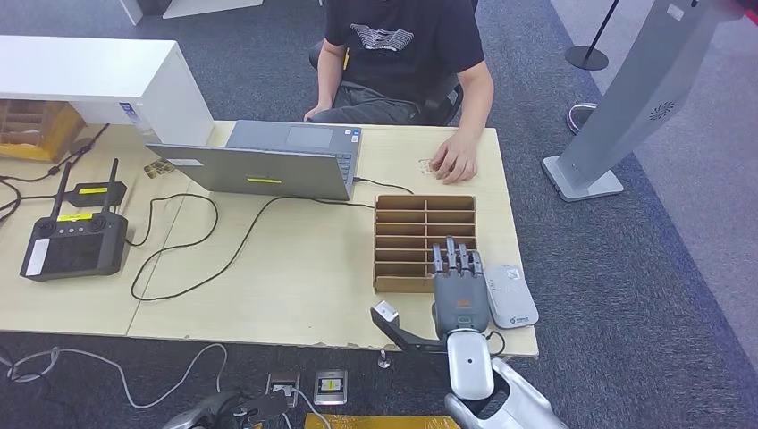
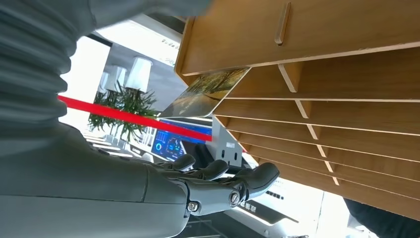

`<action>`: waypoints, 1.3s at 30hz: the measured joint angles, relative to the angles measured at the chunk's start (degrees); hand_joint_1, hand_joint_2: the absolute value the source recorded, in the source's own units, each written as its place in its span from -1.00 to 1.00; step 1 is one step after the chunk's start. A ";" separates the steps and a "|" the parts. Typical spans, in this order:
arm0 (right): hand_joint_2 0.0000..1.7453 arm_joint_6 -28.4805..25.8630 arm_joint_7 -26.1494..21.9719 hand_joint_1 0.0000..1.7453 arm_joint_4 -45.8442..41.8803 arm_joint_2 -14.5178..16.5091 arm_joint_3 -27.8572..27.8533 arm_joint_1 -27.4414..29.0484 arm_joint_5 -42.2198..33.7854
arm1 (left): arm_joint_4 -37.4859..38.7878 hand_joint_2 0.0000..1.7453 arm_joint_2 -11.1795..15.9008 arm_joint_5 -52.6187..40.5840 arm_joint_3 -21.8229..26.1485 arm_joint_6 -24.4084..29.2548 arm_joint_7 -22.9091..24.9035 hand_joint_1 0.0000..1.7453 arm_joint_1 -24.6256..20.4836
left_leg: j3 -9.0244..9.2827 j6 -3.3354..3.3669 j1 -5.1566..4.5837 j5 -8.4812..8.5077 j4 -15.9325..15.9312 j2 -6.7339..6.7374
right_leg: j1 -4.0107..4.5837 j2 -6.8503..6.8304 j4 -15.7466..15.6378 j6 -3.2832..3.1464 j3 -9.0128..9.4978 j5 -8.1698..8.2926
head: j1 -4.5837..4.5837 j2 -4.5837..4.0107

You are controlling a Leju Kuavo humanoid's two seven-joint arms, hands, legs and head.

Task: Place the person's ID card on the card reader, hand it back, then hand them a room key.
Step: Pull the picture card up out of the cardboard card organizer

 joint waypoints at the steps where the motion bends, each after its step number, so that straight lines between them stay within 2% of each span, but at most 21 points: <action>1: 1.00 -0.12 0.00 1.00 0.00 0.01 -0.05 0.00 0.01 | 0.00 -1.00 0.00 0.00 0.00 0.01 0.00 -1.00 0.00 | 0.00 0.00 0.00 0.00 0.00 0.00 | 0.00 0.00 0.00 0.00 0.00 0.00 | 0.00 0.00; 39: 1.00 0.15 -0.02 1.00 1.22 0.19 -0.15 0.41 -1.86 | 0.24 -1.00 -0.28 -0.95 0.31 -0.20 0.00 -1.00 -0.44 | 0.01 0.00 0.00 0.00 0.00 0.00 | 0.00 0.00 0.00 0.00 0.01 0.00 | 0.00 0.00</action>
